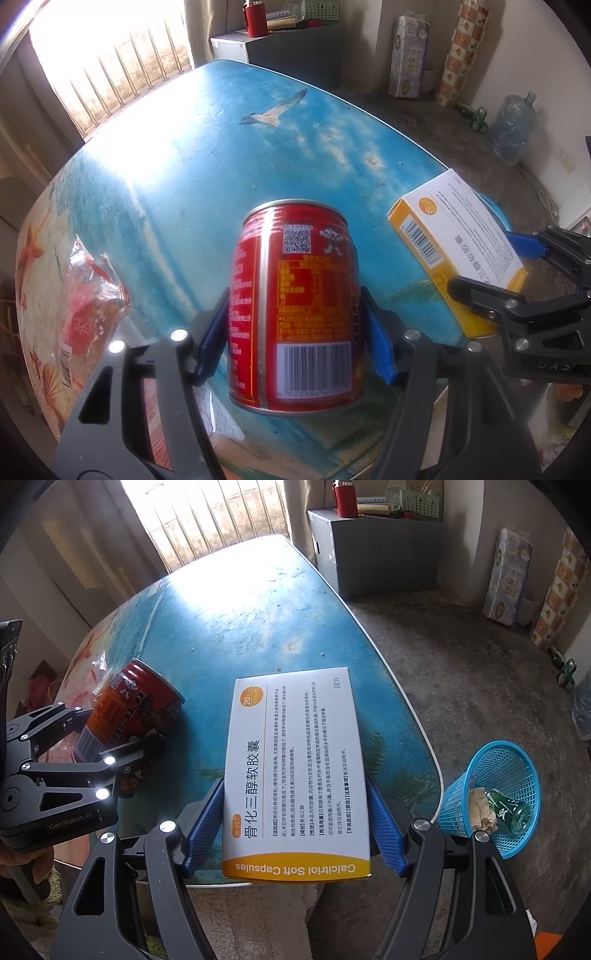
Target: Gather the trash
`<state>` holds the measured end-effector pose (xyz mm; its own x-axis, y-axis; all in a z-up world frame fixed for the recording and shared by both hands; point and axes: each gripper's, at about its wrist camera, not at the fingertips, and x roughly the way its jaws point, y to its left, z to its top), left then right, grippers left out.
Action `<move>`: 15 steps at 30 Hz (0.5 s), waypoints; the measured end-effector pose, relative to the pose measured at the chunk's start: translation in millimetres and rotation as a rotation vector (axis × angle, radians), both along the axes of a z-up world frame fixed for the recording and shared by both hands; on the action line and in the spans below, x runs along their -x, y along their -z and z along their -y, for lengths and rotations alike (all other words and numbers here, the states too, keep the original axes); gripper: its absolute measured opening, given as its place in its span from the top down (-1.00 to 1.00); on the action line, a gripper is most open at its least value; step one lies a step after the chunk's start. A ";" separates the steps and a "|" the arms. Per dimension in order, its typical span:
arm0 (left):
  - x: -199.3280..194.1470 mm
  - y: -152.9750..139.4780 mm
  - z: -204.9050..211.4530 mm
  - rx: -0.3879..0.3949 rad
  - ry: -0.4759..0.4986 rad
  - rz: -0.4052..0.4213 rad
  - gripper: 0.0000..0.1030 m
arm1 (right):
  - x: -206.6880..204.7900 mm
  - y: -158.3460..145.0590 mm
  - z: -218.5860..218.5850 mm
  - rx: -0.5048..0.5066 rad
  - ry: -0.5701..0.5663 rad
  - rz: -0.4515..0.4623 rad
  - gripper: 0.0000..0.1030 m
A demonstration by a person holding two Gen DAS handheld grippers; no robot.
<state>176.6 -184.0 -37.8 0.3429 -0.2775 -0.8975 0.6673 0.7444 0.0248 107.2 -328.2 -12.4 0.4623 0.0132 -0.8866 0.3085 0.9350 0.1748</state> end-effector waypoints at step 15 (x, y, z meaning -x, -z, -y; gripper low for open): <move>2.8 -4.9 0.8 0.002 0.005 0.012 -0.20 | 1.4 -3.9 -0.4 -0.001 -0.002 0.013 -0.38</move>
